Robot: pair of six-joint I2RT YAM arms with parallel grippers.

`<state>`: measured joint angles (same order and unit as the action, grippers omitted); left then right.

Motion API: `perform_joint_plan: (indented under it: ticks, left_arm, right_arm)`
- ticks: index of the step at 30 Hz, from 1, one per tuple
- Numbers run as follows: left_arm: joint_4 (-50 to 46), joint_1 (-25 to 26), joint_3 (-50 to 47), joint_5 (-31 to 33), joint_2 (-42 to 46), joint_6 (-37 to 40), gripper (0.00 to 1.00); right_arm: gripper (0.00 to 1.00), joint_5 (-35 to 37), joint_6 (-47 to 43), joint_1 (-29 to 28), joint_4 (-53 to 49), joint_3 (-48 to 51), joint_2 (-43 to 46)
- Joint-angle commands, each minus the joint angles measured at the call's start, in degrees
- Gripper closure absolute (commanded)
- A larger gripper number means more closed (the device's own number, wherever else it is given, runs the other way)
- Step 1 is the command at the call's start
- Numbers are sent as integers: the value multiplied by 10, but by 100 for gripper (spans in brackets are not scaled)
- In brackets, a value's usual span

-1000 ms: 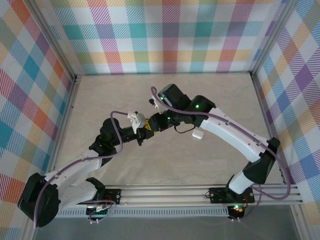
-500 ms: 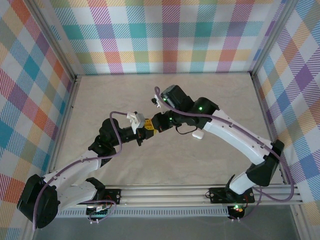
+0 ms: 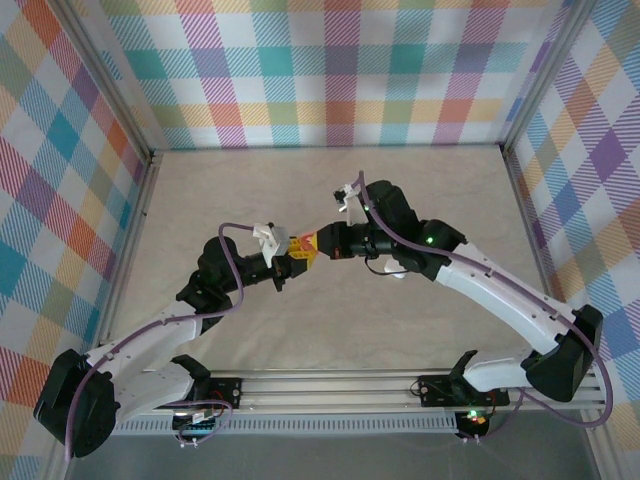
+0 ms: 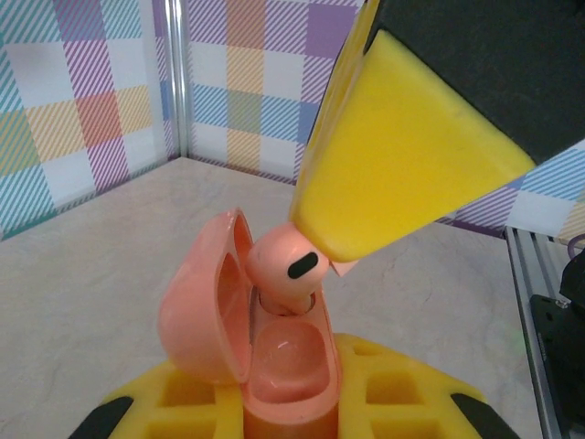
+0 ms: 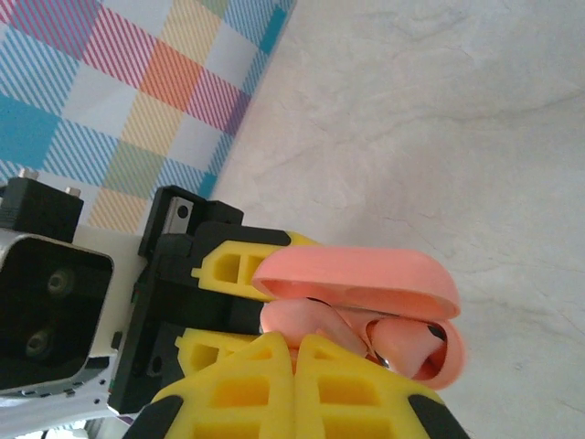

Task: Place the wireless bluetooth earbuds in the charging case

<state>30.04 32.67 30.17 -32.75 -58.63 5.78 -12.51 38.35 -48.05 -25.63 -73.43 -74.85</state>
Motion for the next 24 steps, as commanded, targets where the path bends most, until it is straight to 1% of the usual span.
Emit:
perform_joint_plan:
  ticks: [1, 6, 16, 24]
  left_arm:
    - [29, -6, 2, -1, 18, 1, 100]
    - [32, -6, 0, 0, 18, -1, 100]
    - [66, -6, -13, 6, 23, 1, 100]
    - [80, -6, -15, 5, 30, 2, 100]
  right_arm:
    - [100, -27, 42, 2, 82, 20, 11]
    - [100, -46, 53, 2, 125, 35, 12]
    - [100, -70, 75, 5, 171, 55, 13]
    - [100, -51, 64, 10, 160, 74, 19]
